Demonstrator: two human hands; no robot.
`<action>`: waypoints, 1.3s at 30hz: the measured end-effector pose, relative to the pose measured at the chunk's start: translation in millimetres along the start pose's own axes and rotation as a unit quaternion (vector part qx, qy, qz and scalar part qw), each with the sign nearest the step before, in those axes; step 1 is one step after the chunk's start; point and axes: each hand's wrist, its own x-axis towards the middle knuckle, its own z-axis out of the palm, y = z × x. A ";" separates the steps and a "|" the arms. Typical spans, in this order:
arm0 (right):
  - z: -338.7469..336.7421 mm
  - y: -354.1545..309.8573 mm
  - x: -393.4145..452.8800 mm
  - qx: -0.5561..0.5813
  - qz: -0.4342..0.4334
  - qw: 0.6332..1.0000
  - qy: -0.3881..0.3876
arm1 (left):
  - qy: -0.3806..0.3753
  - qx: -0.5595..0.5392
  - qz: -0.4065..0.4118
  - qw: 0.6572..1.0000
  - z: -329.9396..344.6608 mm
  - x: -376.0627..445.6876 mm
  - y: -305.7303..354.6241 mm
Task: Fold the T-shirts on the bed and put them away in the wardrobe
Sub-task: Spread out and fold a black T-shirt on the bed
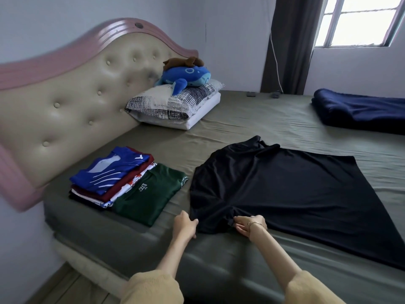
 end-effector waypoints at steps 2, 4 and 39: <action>3.2 0.8 -5.4 0.005 -0.009 1.000 0.010 | -0.003 -0.001 0.002 1.000 -0.4 1.3 0.8; 6.1 0.8 -9.0 -0.008 -0.032 0.999 0.032 | -0.009 -0.009 0.001 1.000 -0.6 2.8 1.8; -267.6 -11.2 21.1 -0.419 -0.106 0.824 0.368 | -0.099 0.236 0.435 0.863 169.3 -80.4 142.0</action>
